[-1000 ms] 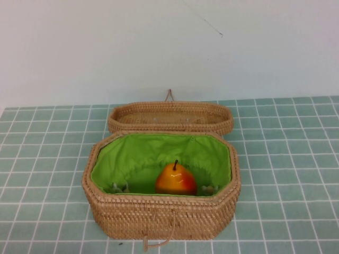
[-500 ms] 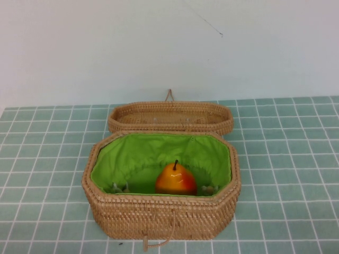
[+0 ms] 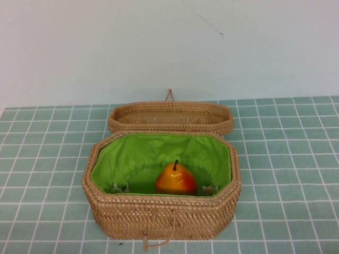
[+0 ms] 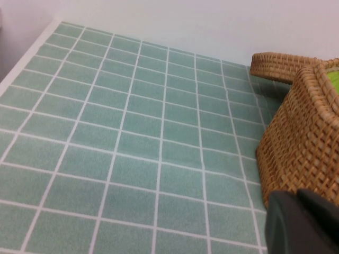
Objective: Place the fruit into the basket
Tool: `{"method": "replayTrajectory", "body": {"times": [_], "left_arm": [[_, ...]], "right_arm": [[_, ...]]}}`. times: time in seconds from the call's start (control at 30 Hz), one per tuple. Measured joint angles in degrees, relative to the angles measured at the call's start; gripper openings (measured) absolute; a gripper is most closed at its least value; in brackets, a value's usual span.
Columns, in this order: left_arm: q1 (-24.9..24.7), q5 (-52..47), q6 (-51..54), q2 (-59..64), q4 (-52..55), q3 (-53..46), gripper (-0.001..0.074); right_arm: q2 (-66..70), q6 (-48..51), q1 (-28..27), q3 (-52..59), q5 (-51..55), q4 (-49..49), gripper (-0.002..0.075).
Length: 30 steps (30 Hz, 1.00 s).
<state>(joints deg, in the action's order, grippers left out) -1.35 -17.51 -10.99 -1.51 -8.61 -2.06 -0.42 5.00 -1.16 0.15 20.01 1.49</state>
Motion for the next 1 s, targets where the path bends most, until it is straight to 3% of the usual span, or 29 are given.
{"method": "replayTrajectory", "body": {"times": [1.0], "left_arm": [[0.0,0.0,0.0,0.0,0.0,0.0,0.0]], "right_arm": [[0.0,0.0,-1.7,0.0,-0.1,0.0,-0.0003]]}}
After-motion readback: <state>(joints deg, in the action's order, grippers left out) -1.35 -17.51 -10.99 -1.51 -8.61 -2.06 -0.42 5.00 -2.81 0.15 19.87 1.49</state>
